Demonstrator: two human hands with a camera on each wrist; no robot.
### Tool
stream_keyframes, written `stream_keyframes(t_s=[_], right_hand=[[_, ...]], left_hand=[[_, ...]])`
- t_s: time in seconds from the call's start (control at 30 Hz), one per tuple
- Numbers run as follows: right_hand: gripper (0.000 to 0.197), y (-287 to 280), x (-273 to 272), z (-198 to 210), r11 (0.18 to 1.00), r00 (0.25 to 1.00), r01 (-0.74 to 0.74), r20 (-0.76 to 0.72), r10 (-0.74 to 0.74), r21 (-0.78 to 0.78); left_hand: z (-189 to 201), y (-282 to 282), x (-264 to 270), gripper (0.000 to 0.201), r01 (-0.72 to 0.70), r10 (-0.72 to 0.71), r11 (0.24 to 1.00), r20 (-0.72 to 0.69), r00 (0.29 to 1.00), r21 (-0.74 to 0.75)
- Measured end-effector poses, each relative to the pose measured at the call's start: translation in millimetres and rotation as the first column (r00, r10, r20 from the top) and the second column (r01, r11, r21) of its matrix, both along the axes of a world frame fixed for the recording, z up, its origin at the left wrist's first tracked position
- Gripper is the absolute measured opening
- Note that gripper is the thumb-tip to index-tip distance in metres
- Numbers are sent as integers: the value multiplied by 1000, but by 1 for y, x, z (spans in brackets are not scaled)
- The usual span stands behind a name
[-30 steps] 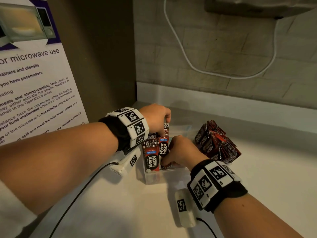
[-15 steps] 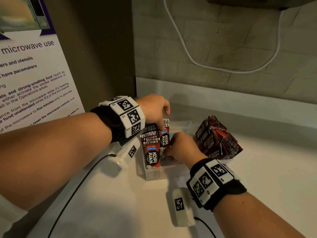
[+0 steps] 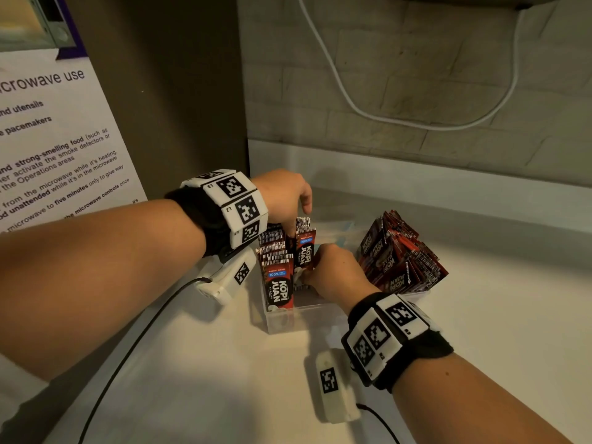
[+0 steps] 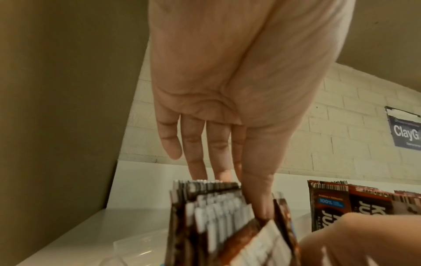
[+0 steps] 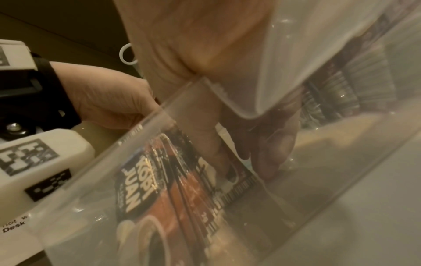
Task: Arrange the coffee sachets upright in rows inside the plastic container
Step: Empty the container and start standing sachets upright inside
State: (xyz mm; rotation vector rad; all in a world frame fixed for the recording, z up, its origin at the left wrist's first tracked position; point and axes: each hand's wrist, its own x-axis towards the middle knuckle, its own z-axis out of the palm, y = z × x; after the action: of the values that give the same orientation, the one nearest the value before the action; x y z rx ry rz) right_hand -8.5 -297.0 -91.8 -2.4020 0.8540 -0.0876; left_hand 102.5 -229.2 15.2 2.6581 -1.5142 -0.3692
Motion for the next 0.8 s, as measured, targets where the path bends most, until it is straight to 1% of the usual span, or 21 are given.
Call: stream_keyframes(t_s=[0.1, 0.23, 0.33, 0.4, 0.47, 0.53, 0.63, 0.8], right_hand=[[21, 2, -1, 3, 999, 999, -31, 22, 31, -19], [30, 6, -2, 7, 998, 997, -64, 42, 64, -15], [33, 8, -2, 8, 997, 996, -80, 41, 80, -3], [32, 8, -2, 8, 997, 996, -78, 34, 78, -2], [31, 8, -1, 7, 997, 997, -71, 25, 71, -4], [33, 8, -1, 7, 998, 997, -70, 18, 70, -9], [35, 9, -1, 8, 997, 997, -77, 12, 78, -19], [38, 9, -1, 7, 996, 996, -92, 3, 92, -4]], left_hand=[[-1, 0, 1, 38, 5, -4, 999, 17, 1000, -41], [-3, 2, 3, 34, 18, -16, 999, 35, 999, -48], [-5, 3, 7, 32, 12, -12, 999, 13, 1000, -49], [-3, 4, 8, 32, -8, 7, 997, -23, 1000, -76], [-2, 4, 9, 40, -30, 26, 995, -45, 999, -90], [-2, 5, 8, 49, -26, 24, 999, -47, 999, -46], [-6, 7, 6, 51, -5, 5, 999, -2, 1000, 40], [-11, 5, 4, 48, 5, -5, 1000, 16, 1000, 6]])
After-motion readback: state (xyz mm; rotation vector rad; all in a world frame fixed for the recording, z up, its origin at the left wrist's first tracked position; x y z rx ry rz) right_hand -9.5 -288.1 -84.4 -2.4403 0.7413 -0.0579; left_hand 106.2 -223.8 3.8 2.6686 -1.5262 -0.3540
